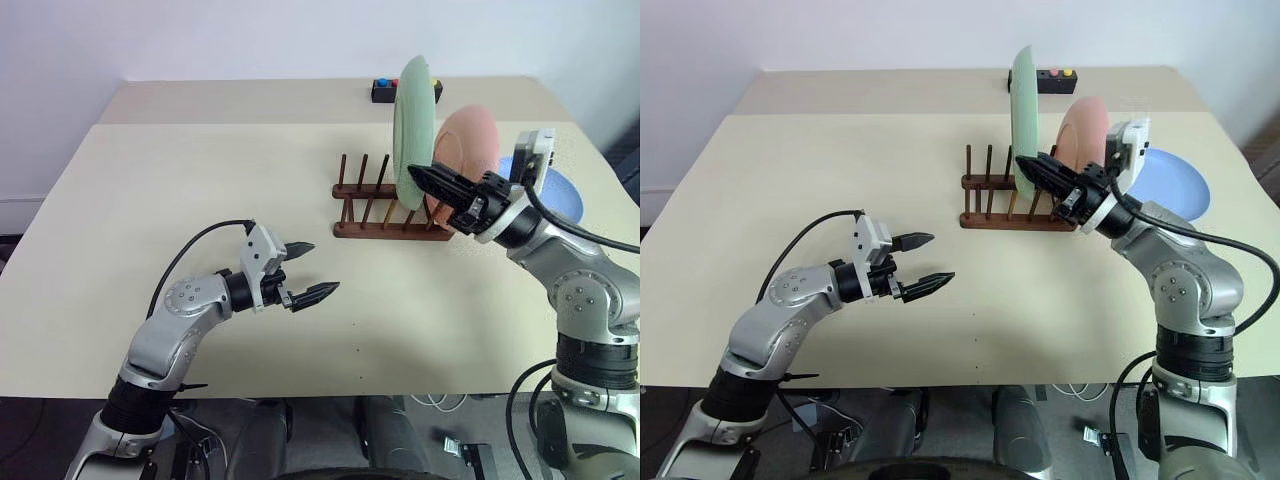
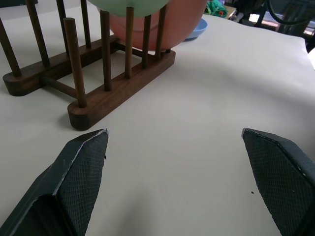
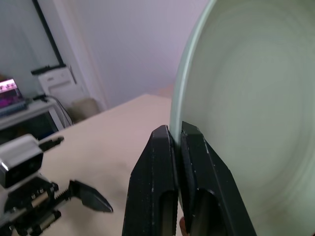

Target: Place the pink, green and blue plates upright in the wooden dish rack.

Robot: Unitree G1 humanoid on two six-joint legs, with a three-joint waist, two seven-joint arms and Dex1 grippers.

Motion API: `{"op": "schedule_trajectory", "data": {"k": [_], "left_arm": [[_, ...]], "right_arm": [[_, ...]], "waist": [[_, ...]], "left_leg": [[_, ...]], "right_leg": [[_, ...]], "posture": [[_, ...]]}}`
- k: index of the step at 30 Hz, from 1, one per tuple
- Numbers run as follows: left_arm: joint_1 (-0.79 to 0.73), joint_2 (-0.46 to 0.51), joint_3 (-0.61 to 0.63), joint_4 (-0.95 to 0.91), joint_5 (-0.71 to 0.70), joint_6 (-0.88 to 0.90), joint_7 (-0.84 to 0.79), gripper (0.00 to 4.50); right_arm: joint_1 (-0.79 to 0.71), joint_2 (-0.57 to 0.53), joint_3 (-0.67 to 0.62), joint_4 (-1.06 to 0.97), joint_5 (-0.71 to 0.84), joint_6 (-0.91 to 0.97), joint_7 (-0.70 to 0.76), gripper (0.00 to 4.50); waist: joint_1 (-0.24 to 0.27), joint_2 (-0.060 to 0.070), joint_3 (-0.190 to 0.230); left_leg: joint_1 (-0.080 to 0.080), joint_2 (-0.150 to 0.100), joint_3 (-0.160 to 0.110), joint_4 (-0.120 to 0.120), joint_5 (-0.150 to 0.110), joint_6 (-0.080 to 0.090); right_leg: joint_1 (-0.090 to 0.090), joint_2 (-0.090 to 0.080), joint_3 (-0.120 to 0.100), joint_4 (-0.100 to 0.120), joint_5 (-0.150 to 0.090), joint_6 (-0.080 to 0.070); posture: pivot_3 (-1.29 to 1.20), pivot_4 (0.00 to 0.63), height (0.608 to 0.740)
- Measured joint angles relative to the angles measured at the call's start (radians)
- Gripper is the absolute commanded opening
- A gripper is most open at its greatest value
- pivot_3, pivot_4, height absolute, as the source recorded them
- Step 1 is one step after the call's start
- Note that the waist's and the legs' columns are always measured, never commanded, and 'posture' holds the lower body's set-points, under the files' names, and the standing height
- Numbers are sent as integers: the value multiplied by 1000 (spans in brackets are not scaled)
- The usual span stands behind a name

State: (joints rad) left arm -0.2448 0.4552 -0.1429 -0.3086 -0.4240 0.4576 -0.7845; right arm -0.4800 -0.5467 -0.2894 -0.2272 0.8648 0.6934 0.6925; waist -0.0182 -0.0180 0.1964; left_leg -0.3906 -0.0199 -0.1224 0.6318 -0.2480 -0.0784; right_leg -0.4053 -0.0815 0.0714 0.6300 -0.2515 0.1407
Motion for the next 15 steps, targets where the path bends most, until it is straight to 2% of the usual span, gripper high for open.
{"op": "schedule_trajectory", "data": {"k": [15], "left_arm": [[-3,-7,-1,0,0,0,1,4456]], "right_arm": [[-18,-45,-8,37,22,21,58,0]], "waist": [[0,0,0]], "left_leg": [[0,0,0,0,0,0]], "right_leg": [[0,0,0,0,0,0]], "posture": [[0,150,740]]}}
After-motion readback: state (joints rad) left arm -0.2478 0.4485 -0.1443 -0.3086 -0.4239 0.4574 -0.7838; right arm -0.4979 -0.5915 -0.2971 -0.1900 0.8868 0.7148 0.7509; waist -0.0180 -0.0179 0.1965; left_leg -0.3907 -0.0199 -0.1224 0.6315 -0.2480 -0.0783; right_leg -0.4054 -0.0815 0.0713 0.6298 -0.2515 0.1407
